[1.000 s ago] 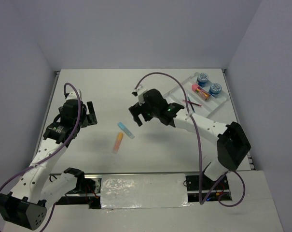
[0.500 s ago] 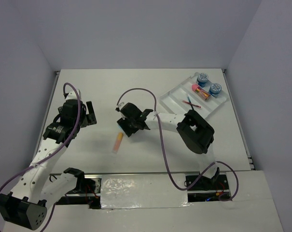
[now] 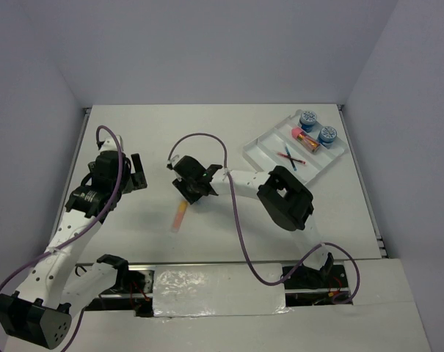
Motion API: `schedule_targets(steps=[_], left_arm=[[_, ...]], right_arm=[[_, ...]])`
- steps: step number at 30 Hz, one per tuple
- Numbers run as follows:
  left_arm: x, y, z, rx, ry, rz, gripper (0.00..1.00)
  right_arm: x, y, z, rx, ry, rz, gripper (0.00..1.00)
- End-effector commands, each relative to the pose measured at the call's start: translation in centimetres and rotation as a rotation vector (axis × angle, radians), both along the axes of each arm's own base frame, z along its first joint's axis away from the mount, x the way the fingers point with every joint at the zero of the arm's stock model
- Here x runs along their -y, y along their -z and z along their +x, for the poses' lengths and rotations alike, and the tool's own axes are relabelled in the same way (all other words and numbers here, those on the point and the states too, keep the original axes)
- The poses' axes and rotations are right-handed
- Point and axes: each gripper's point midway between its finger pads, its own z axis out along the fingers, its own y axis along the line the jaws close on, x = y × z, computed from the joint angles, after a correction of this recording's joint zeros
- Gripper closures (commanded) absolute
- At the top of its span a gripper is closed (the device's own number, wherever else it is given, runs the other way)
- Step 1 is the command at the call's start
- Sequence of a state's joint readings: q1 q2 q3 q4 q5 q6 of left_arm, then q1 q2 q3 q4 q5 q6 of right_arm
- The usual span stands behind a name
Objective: Sort the stationery into containers
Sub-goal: Pick up the pen from the center of the board.
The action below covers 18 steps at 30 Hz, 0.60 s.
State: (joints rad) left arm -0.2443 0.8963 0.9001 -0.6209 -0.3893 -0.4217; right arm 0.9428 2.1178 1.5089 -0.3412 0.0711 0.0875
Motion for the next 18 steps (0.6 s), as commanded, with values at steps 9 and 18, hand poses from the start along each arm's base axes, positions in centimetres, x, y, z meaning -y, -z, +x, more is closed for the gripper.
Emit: schedule_targets(steps=[9,18], left_arm=[[-0.1,-1.0,0.3,0.038,-0.008,-0.007,0.01],[0.4,-0.8,0.4,0.033,0.023,-0.021,0.01]], right_arm=[[8.0,-4.8,3.8,0.099,0.145,0.0,1.0],[23.6,-11.3,9.1,0.211,0.31,-0.096,0.97]])
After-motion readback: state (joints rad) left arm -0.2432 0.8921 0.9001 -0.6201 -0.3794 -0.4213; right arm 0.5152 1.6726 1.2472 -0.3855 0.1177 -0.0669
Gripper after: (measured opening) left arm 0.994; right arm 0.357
